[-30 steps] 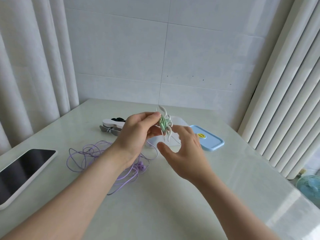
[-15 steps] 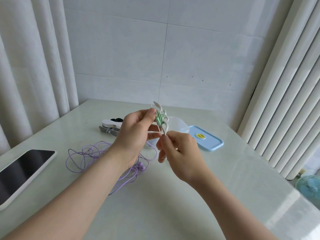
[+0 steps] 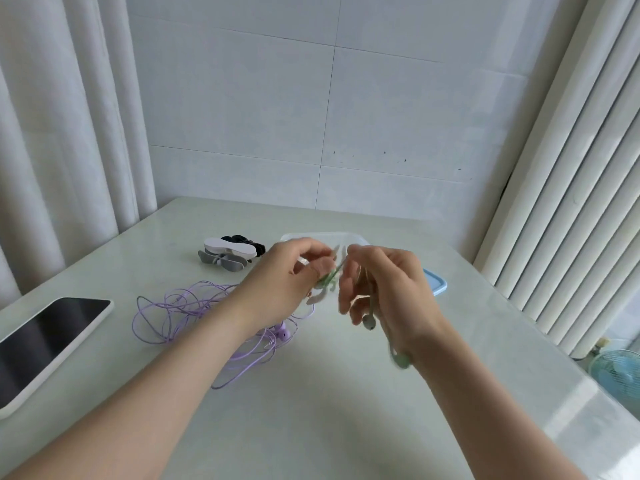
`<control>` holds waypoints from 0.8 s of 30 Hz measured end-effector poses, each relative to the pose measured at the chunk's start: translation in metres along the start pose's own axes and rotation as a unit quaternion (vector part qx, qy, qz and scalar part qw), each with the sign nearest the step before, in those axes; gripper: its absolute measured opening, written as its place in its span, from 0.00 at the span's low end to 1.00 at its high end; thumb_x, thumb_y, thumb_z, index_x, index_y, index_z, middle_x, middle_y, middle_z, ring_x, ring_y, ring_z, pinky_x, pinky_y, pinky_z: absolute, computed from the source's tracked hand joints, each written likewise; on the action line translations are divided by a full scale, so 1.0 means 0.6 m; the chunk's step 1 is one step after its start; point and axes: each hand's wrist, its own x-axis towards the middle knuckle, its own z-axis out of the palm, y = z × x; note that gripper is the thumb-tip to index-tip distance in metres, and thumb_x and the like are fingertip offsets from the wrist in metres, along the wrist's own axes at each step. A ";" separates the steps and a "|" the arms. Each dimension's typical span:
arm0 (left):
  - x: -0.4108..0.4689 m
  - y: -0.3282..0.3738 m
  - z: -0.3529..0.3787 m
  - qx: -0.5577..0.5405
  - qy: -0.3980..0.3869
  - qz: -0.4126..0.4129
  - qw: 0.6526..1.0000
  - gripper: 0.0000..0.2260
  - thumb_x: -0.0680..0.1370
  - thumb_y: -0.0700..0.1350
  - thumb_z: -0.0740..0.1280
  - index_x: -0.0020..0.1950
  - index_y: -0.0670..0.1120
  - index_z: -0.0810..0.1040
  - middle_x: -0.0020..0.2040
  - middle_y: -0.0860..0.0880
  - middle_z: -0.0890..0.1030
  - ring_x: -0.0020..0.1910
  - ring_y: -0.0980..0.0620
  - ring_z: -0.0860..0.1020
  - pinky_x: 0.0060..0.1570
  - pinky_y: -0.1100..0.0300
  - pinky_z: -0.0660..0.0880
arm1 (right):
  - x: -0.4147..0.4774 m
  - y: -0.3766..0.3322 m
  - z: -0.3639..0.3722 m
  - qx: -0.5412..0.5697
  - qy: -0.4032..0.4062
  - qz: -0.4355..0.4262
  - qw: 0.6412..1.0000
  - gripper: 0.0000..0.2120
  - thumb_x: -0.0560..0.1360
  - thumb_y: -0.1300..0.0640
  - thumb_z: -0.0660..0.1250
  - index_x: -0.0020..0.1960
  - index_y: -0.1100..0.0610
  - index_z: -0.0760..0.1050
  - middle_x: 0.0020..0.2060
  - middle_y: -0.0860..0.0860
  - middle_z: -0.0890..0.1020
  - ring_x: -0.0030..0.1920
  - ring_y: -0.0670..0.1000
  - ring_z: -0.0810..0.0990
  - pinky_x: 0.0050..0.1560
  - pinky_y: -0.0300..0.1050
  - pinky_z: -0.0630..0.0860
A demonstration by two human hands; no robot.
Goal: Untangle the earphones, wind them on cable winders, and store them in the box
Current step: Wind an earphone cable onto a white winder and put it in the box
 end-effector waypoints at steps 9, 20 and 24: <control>-0.012 0.003 0.008 -0.026 -0.143 -0.014 0.989 0.06 0.83 0.53 0.69 0.58 0.61 0.85 0.50 0.31 0.83 0.43 0.45 0.76 0.45 0.46 0.76 | 0.025 0.006 -0.052 0.091 0.163 0.109 0.976 0.14 0.79 0.54 0.67 0.38 0.54 0.67 0.29 0.50 0.62 0.25 0.50 0.64 0.30 0.45 0.60; -0.009 0.019 0.018 -0.329 -0.109 -0.010 0.938 0.13 0.84 0.43 0.65 0.64 0.39 0.81 0.54 0.41 0.84 0.51 0.42 0.83 0.51 0.53 0.80 | 0.045 0.070 -0.078 -0.271 0.239 0.038 0.932 0.25 0.81 0.45 0.67 0.37 0.66 0.72 0.24 0.49 0.67 0.29 0.53 0.66 0.33 0.44 0.63; 0.001 0.016 0.019 -0.426 -0.034 -0.050 0.903 0.12 0.82 0.45 0.66 0.61 0.41 0.82 0.52 0.46 0.85 0.49 0.47 0.82 0.49 0.55 0.78 | 0.035 0.085 -0.043 -0.471 0.125 0.013 0.873 0.24 0.83 0.43 0.63 0.35 0.58 0.77 0.27 0.52 0.77 0.39 0.59 0.76 0.36 0.50 0.72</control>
